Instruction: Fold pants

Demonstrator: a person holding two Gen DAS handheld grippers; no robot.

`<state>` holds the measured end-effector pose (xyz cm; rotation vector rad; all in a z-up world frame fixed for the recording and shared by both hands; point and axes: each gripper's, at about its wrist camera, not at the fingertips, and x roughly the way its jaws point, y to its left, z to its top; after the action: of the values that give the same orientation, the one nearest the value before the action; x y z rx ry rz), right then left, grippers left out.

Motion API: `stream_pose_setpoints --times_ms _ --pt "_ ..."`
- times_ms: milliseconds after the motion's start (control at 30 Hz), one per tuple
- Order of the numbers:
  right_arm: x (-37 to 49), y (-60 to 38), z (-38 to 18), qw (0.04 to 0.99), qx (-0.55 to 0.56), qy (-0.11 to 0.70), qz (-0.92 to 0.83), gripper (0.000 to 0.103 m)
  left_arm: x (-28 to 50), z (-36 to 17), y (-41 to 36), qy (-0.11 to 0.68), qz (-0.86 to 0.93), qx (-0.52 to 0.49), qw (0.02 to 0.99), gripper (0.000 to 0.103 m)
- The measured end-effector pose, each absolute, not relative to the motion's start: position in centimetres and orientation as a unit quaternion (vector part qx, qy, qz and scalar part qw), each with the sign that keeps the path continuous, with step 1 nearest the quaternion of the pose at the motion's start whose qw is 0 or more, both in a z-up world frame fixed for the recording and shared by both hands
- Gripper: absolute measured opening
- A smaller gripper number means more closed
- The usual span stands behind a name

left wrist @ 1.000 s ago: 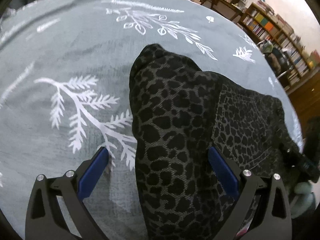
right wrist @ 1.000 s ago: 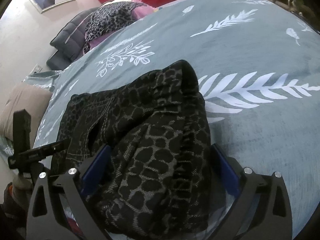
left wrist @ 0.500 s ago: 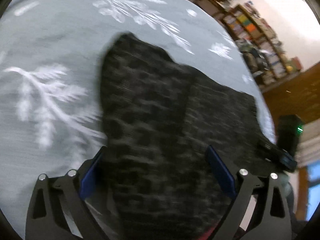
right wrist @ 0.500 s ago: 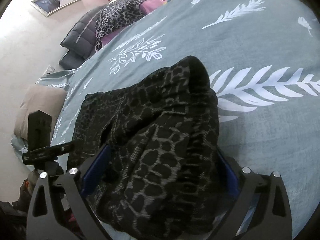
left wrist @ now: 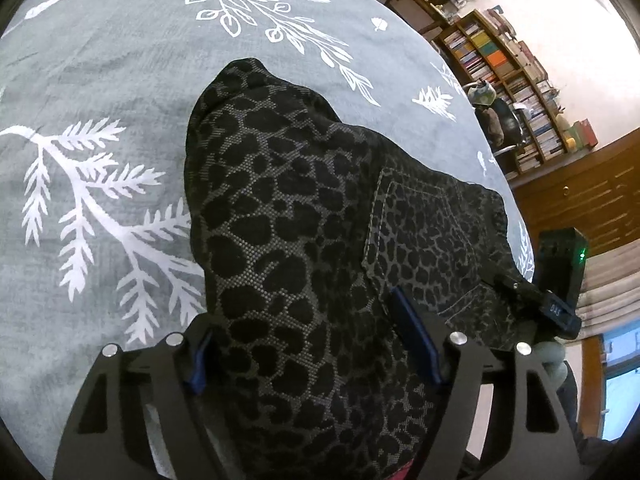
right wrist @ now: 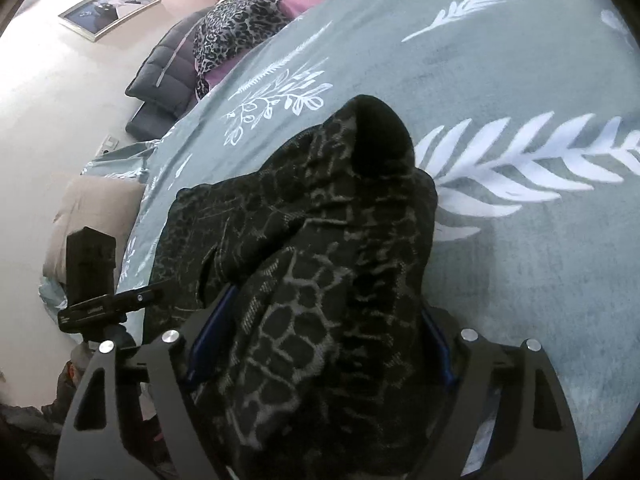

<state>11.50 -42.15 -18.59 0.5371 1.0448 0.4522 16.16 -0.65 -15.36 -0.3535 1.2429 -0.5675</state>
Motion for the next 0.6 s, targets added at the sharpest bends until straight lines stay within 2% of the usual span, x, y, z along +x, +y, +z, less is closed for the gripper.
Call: stream_pose_setpoints --times_ms 33,200,333,600 --pt "11.5 -42.0 -18.4 0.811 0.250 0.485 0.210 0.082 16.2 -15.3 -0.6 0.570 -0.259 -0.162 0.762 0.073" --pt "10.2 -42.6 -17.0 0.819 0.277 0.452 0.219 0.057 15.7 -13.9 -0.4 0.552 -0.256 -0.164 0.777 0.059" --pt "10.1 -42.6 -15.4 0.826 0.281 0.433 0.228 0.053 16.2 -12.2 -0.8 0.534 -0.263 -0.162 0.787 0.050" --pt "11.1 -41.8 -11.9 0.846 0.251 0.401 0.247 0.046 17.6 -9.0 -1.9 0.502 -0.283 -0.146 0.804 0.041"
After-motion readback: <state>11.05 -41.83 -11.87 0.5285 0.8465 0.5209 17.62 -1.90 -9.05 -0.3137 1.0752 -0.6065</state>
